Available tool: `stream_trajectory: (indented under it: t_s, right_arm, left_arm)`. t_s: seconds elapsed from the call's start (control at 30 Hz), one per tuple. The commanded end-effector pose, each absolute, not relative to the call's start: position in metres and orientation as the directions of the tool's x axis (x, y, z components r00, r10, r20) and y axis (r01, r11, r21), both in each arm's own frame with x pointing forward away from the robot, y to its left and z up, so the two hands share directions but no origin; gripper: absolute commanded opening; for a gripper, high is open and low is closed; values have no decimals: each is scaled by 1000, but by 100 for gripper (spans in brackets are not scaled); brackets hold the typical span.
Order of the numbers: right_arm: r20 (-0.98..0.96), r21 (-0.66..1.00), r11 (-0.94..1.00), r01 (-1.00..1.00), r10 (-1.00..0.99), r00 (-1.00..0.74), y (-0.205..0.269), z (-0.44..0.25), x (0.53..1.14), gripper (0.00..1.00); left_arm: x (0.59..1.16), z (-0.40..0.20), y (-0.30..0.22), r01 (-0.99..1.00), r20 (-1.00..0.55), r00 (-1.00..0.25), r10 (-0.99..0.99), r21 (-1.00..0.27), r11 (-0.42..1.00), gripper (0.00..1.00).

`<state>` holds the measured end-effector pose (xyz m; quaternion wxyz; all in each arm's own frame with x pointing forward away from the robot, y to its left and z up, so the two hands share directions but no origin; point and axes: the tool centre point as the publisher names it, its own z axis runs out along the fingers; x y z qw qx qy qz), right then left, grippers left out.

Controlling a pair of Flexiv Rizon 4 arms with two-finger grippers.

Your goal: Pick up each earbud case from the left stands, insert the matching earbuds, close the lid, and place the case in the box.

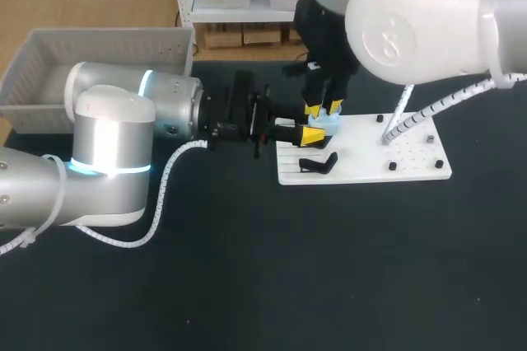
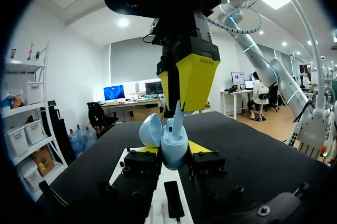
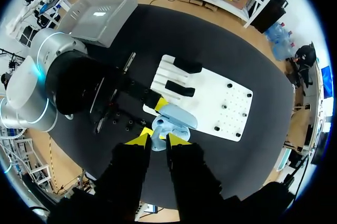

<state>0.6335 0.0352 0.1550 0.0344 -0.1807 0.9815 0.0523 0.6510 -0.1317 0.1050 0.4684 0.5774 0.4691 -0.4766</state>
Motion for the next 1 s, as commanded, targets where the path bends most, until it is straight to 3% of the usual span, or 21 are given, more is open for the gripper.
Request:
stream_trajectory:
  t_s: [0.03,1.0]
  right_arm:
    - [-82,84,930,-358,-351,-933,37,155,635,0]
    - [-57,57,938,-343,-340,-939,34,144,640,0]
  left_arm:
    - [650,104,-132,988,-990,108,94,96,-119,0]
    - [650,104,-132,988,-990,108,94,96,-119,0]
